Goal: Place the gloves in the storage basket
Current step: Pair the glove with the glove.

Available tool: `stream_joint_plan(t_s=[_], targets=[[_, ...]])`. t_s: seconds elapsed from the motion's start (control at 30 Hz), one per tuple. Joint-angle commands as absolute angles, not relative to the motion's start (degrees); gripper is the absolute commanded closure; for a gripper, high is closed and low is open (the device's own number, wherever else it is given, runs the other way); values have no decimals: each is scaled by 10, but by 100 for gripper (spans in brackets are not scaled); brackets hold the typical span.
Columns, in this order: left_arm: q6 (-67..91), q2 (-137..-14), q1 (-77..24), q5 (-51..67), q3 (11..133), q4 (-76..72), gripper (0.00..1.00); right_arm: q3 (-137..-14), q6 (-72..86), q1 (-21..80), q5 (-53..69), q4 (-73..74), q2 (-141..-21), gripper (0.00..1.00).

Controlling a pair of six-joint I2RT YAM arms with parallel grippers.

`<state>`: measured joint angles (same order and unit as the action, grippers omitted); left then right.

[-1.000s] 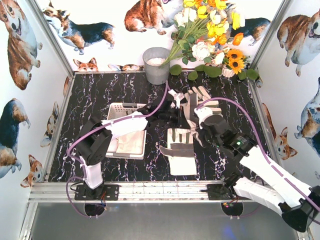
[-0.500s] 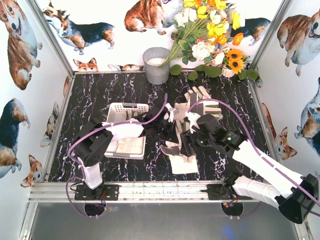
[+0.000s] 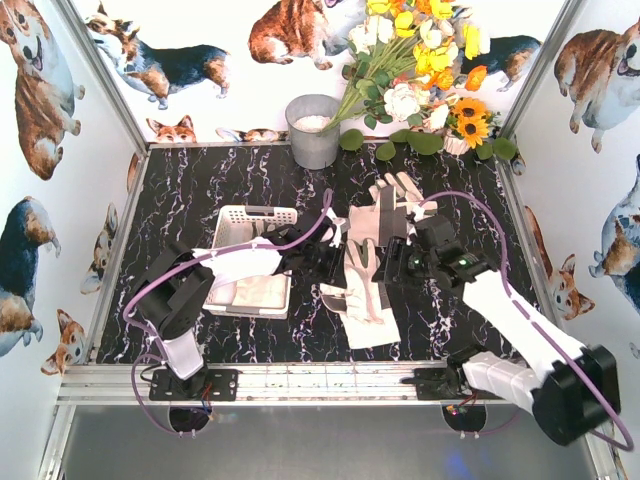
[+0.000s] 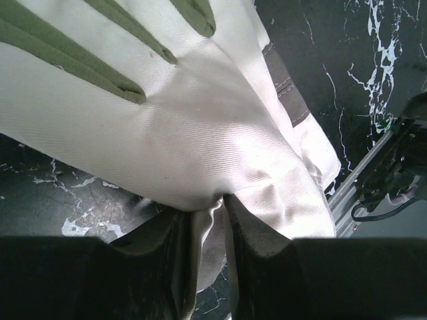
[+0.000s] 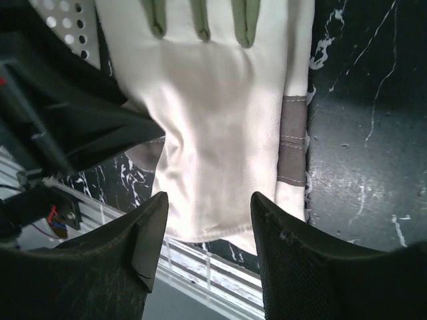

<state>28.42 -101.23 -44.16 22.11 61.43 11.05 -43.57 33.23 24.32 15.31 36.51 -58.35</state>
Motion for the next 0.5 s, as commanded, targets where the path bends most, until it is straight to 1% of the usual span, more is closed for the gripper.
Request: stream_joint_plan(t_s=[0.0, 0.07, 0.3, 0.47], targets=[[287, -987, -440, 201, 608, 117, 79, -432, 377, 234, 181, 297, -621, 49], [287, -984, -440, 201, 606, 116, 78, -439, 364, 234, 166, 306, -645, 53], [306, -985, -441, 204, 591, 98, 78, -449, 331, 233, 125, 308, -715, 60], [306, -973, -440, 189, 582, 104, 76, -442, 333, 233, 123, 286, -743, 61]])
